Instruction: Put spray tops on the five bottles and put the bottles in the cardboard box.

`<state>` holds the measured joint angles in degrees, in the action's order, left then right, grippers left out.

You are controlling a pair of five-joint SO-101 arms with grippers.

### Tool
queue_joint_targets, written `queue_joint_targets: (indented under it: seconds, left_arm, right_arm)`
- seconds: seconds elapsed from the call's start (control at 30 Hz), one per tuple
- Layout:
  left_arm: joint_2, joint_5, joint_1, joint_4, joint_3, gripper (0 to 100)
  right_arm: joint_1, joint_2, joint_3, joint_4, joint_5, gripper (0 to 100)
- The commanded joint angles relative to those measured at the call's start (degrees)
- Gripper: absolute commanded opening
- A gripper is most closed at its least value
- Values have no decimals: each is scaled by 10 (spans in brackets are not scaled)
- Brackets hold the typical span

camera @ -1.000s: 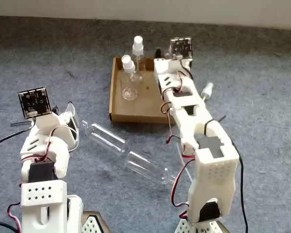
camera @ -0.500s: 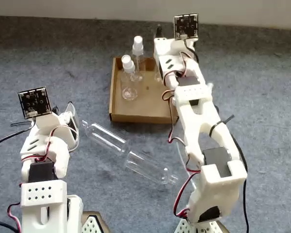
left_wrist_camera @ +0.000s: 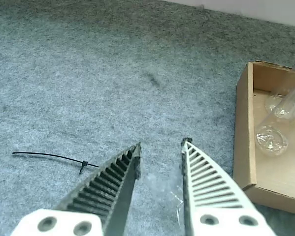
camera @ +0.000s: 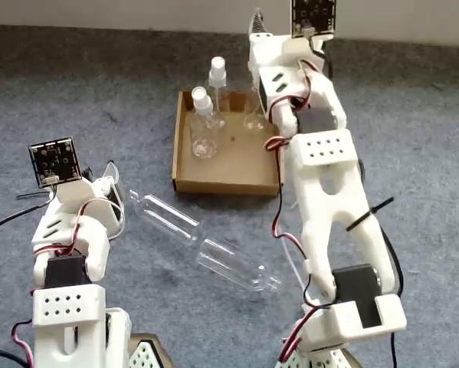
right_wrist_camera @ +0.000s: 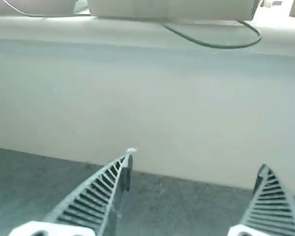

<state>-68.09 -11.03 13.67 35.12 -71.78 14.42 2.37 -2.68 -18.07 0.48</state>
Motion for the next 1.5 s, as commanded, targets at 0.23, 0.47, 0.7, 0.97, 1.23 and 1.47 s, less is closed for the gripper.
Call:
queue_joint_targets:
  seconds: [0.23, 0.47, 0.7, 0.97, 1.23, 1.47]
  left_arm:
    - [-9, -6, -12, -11, 4, 130]
    - [-9, -6, -12, -11, 4, 130]
    - [-9, -5, -13, -11, 4, 130]
    - [-9, -5, -13, -11, 3, 130]
    - [-9, -4, -12, -12, 3, 130]
    - [-9, -4, -12, -12, 2, 130]
  right_arm:
    - [-97, 167, -41, -282, 6, 332]
    - [-132, 207, 44, -401, 35, 332]
    - [-169, 43, 47, -406, 27, 332]
    - [-144, -22, 45, -495, 63, 332]
    - [-100, 80, 91, -557, 149, 332]
    - [-143, -22, 120, -406, 120, 332]
